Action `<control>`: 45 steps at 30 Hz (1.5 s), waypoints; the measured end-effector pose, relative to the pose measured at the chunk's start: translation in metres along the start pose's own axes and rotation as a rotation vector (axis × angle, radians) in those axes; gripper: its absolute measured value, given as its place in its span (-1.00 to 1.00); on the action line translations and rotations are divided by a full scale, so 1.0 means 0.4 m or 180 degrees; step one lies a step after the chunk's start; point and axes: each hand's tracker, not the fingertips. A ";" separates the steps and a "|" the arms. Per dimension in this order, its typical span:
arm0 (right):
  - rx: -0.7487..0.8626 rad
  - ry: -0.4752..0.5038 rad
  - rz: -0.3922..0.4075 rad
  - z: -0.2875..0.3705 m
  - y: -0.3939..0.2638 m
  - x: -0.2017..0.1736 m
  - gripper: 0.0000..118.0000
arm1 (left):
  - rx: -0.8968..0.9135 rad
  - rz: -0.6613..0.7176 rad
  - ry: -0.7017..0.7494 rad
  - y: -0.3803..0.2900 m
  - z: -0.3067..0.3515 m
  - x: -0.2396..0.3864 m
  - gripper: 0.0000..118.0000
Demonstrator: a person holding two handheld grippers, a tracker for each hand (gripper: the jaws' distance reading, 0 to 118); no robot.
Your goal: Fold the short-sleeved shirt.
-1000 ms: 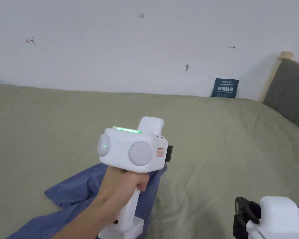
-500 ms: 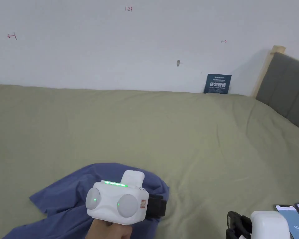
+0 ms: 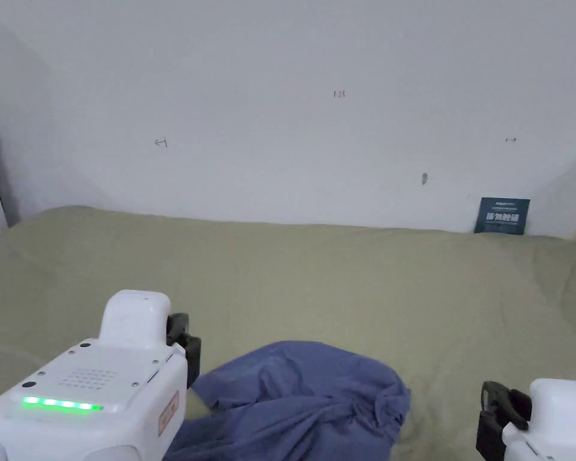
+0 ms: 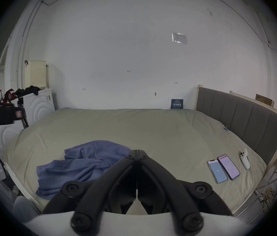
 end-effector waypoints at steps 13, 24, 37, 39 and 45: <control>0.0198 0.0123 0.0161 0.050 0.027 -0.138 -0.97 | 0.0143 0.0058 0.0315 -0.031 0.139 -0.144 -1.00; -0.0008 0.0225 0.0179 -0.018 -0.001 -0.153 -0.97 | -0.0866 0.0178 0.0016 -0.113 -0.048 -0.240 -1.00; -0.0574 0.0143 0.0222 -0.175 -0.095 -0.096 -0.95 | -0.2468 0.0045 0.0058 -0.430 -0.487 -0.275 0.92; -0.0642 0.0131 0.0272 -0.196 -0.105 -0.085 -0.94 | -0.2677 -0.0048 -0.0013 -0.467 -0.515 -0.263 0.85; -0.0739 0.0089 0.0231 -0.247 -0.118 -0.049 -0.94 | -0.2421 -0.0037 -0.0045 -0.430 -0.457 -0.249 -0.15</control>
